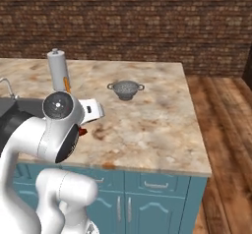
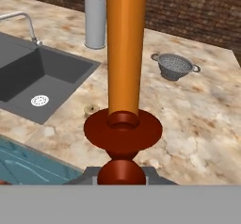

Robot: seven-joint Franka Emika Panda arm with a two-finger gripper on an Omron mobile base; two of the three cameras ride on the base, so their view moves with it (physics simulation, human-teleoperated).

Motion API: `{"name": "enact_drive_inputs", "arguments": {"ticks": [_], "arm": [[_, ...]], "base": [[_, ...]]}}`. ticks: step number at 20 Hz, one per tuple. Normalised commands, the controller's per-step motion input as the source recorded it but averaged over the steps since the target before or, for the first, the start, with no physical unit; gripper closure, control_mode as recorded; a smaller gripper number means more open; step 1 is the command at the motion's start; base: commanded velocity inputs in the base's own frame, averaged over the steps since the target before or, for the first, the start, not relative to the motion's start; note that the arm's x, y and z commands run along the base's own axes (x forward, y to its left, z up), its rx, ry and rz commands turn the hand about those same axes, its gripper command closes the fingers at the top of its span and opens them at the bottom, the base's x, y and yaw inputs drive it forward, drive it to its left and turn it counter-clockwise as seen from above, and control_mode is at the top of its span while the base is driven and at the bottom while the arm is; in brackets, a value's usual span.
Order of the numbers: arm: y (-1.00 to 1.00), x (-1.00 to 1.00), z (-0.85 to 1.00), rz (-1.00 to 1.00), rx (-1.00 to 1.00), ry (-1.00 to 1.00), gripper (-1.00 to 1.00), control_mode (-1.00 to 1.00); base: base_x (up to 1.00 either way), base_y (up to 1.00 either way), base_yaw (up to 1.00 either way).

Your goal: Pick the candle and candle from the dining table and place them in the open cabinet. Close the cabinet after placing the objects.

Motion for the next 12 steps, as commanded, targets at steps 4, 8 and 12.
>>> {"name": "enact_drive_inputs", "arguments": {"ticks": [4,8,12], "arm": [[0.0,0.0,0.0,0.0,0.0,0.0,1.0,1.0],[0.0,0.0,0.0,0.0,0.0,0.0,1.0,1.0],[0.0,0.0,0.0,0.0,0.0,0.0,1.0,1.0]], "base": [[-0.51,0.0,-0.3],[-0.42,0.0,-0.37],[-0.25,0.0,-0.44]]}}
